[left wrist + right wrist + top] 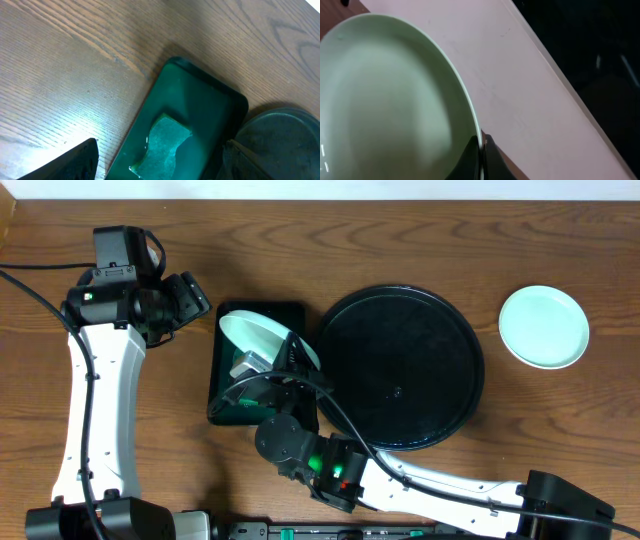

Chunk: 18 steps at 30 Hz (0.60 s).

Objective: Clean dirty plates on tray and stack at the side
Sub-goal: 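Swing the held plate left over the green tray with the right gripper, then carry the plate right across the black tray toward the other plate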

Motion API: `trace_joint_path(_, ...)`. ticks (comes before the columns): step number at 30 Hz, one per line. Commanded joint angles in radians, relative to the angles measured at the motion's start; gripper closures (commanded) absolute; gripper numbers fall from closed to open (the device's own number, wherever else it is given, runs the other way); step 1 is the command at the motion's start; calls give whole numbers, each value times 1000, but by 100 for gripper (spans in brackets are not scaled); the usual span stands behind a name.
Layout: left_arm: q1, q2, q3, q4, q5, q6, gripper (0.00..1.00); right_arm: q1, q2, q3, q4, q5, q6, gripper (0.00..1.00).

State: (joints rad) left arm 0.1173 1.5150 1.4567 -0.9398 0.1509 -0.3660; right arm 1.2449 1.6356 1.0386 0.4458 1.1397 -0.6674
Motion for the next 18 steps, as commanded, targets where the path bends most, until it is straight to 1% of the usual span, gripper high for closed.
trace_joint_path(1, 5, 2, 6, -5, -6, -2, 20, -7, -14, 13, 6, -4, 61, 99)
trace_joint_path(5, 5, 2, 6, -5, -6, -2, 20, -10, -14, 13, 6, -4, 89, 99)
trace_joint_path(8, 5, 2, 6, -5, -6, -2, 20, -20, -14, 13, -20, -5, 206, 99)
trace_joint_path(11, 5, 2, 6, -5, -6, -2, 20, -46, -14, 13, -82, -14, 358, 99)
trace_joint_path(14, 5, 2, 6, -5, -6, -2, 20, -82, -14, 13, -160, -81, 479, 99)
trace_joint_path(18, 5, 2, 6, -5, -6, -2, 20, -143, -14, 13, -274, -272, 632, 99)
